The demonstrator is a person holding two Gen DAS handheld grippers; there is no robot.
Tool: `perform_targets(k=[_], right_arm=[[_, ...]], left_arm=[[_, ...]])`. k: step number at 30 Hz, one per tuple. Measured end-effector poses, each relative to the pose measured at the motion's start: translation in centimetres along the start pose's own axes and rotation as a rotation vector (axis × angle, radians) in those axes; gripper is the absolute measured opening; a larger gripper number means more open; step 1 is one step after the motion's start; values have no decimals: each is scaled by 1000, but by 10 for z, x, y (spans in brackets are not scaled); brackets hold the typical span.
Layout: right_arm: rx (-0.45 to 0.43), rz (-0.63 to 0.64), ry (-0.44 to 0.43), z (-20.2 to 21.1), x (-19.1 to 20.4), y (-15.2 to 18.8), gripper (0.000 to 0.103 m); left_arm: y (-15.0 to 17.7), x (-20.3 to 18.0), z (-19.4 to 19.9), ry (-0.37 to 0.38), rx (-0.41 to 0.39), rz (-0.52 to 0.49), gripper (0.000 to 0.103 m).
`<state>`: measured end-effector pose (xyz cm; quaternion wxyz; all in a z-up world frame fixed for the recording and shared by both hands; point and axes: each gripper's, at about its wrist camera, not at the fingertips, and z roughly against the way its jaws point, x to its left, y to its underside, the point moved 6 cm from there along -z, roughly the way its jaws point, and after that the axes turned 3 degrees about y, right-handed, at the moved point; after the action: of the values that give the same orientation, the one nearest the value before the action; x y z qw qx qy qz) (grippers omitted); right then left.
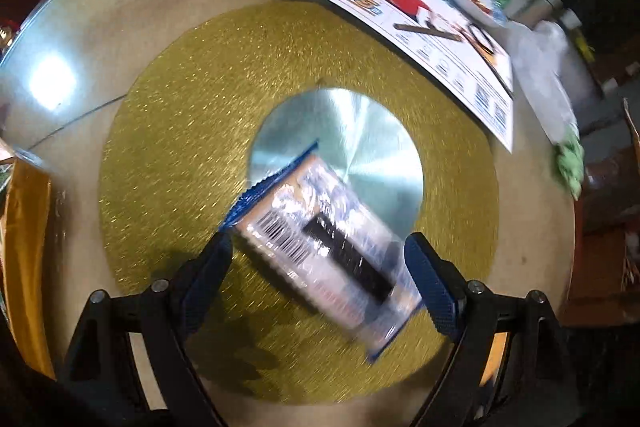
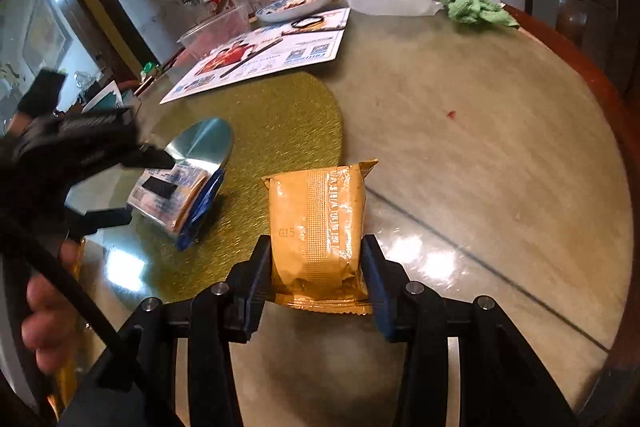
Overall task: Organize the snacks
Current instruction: 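Grasp the yellow-orange packet with the right tool while the left tool grasps the white-blue biscuit pack, then carry both packs over the tray and open both tools to drop them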
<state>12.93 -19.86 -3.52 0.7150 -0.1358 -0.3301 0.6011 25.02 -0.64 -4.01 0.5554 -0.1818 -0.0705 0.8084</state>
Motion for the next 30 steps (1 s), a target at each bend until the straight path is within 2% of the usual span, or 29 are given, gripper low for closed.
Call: perform_targets(k=[2, 3, 5, 7, 9, 10, 11, 14, 17, 18, 20, 21, 23, 25, 26, 27, 28, 29, 30], right_arm=[[-10, -3, -2, 1, -1, 3, 44], [-15, 6, 5, 1, 1, 3, 44], [-19, 9, 13, 1, 1, 4, 44], [-21, 1, 4, 1, 0, 4, 44], [-21, -9, -8, 1, -2, 4, 44], [-21, -11, -11, 1, -2, 4, 44], [-22, -9, -8, 1, -2, 4, 44], [-28, 3, 0, 1, 0, 5, 45], [-25, 0, -18, 1, 0, 4, 48], [-19, -5, -29, 1, 1, 3, 50], [1, -19, -68, 0, 3, 0, 63], [15, -19, -64, -2, 4, -2, 63], [26, 17, -10, -6, 8, -5, 63], [14, 99, 84, -12, 16, -6, 63], [6, 138, 139, -14, 19, -5, 55], [-11, 183, 205, -16, 23, -2, 51], [-24, 196, 217, -16, 25, -1, 47], [-25, 190, 211, -14, 25, 1, 46], [-22, 187, 208, -13, 25, 3, 46]], left_arm=[[-6, -3, -7, -71, -17, -5, 88], [-6, -6, -11, -140, -31, -40, 89], [-3, -15, -18, -232, -57, -132, 92], [6, -28, -17, -236, -83, -264, 91], [20, -28, -11, -218, -74, -326, 86], [26, -26, -7, -204, -74, -349, 77], [33, -23, -2, -200, -71, -375, 71], [54, -7, 13, -187, -72, -443, 61], [83, 16, 30, -198, -74, -497, 59], [92, 19, 32, -189, -79, -500, 59], [113, 34, 44, -188, -92, -511, 59], [125, 41, 49, -188, -100, -515, 59], [141, 51, 57, -176, -107, -517, 60], [145, 59, 61, -192, -125, -505, 60], [145, 60, 62, -197, -138, -503, 66], [143, 62, 62, -207, -153, -500, 66], [142, 63, 62, -205, -166, -498, 65], [140, 64, 63, -199, -184, -501, 58], [137, 64, 62, -195, -198, -500, 57]])
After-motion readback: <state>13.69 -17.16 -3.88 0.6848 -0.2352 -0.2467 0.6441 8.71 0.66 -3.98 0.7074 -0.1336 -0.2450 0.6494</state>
